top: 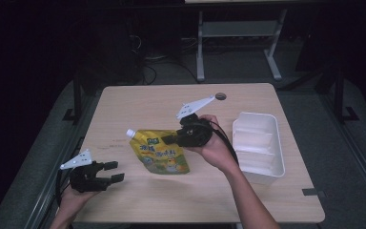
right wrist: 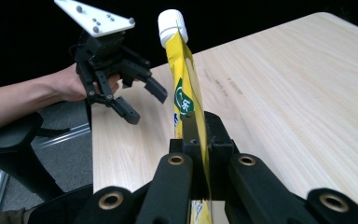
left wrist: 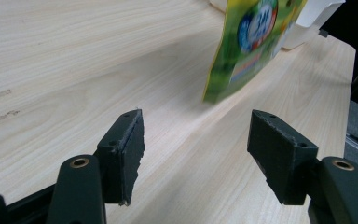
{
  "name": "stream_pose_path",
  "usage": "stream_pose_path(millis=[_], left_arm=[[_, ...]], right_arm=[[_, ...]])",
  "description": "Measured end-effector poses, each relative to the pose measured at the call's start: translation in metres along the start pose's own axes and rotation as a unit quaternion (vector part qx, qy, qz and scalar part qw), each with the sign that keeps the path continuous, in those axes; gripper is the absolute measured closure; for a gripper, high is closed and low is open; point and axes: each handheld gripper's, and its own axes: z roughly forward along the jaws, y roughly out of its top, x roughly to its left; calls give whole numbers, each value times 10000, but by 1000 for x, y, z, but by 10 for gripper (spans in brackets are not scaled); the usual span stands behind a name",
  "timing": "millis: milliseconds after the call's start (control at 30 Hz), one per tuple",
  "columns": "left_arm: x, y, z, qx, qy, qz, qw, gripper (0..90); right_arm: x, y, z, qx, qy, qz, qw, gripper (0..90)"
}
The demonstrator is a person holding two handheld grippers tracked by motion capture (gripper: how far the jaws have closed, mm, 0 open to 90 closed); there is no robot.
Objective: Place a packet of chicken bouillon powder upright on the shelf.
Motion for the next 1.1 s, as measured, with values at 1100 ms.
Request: stream_pose_path(millis=[1100], left_arm=[[5, -5, 4, 186, -33, -38, 9998, 353]], right_arm=[[-28, -5, -91, -366, -502, 306, 9976, 894]])
